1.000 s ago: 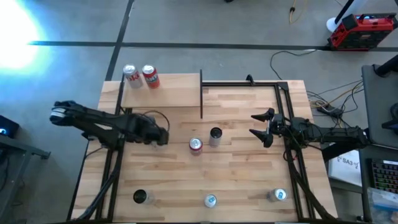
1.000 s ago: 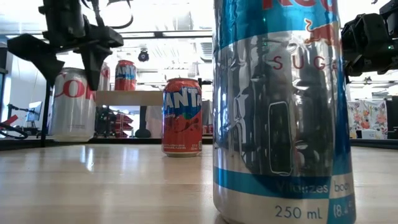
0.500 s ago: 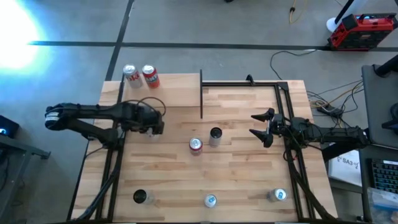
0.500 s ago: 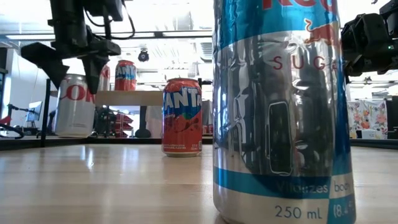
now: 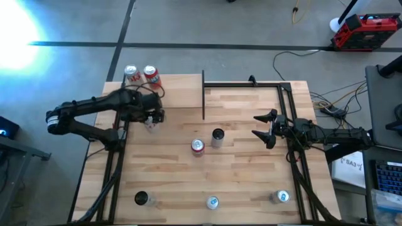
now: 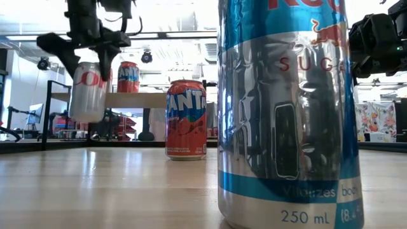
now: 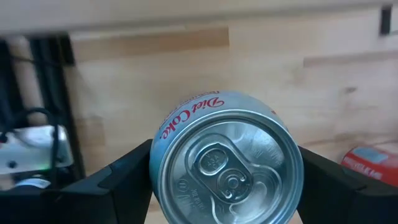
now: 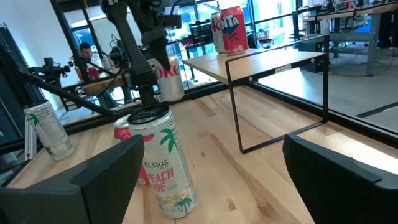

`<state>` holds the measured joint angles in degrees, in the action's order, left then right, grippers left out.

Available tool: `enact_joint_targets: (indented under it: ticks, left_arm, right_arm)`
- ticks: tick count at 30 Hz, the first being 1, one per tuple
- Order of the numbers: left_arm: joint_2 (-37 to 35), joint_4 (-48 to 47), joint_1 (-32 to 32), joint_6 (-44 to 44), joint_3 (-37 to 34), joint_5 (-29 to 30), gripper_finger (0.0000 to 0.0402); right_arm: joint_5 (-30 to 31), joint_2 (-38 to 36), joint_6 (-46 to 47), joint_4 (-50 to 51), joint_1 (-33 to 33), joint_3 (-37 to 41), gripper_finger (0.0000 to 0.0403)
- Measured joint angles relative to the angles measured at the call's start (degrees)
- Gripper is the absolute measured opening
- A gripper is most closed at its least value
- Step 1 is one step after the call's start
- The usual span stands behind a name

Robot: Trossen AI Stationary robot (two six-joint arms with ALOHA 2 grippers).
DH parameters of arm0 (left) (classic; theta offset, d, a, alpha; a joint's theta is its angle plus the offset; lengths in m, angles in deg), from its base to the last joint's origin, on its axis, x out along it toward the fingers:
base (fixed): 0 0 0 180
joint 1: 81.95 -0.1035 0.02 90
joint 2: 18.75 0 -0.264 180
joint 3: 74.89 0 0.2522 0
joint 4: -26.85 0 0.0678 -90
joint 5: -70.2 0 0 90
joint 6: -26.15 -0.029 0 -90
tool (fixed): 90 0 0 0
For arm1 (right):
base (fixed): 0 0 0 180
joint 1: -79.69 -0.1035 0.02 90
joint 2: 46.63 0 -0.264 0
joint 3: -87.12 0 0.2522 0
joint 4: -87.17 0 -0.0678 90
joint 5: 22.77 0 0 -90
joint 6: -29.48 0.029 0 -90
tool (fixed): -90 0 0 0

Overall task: Place canned beverage on shelf
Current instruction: Put the red and silver soda can and align the with the other red silver soda can on the shelf

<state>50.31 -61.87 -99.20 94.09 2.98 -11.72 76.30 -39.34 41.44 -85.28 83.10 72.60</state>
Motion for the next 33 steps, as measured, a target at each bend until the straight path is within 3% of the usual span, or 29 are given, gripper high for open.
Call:
enact_joint_targets:
  ticks: [10, 33]
  left_arm:
    - [2.76, -4.82, -3.91, -1.92, 8.39, 1.13, 0.0287]
    - [2.62, -15.16, -5.77, -1.23, 20.51, 3.73, 0.0287]
  right_arm:
    - [-0.01, 0.0, -0.01, 0.01, 0.01, -0.01, 0.0368]
    - [0.0, 0.02, -0.01, -0.01, 0.0, 0.0, 0.0368]
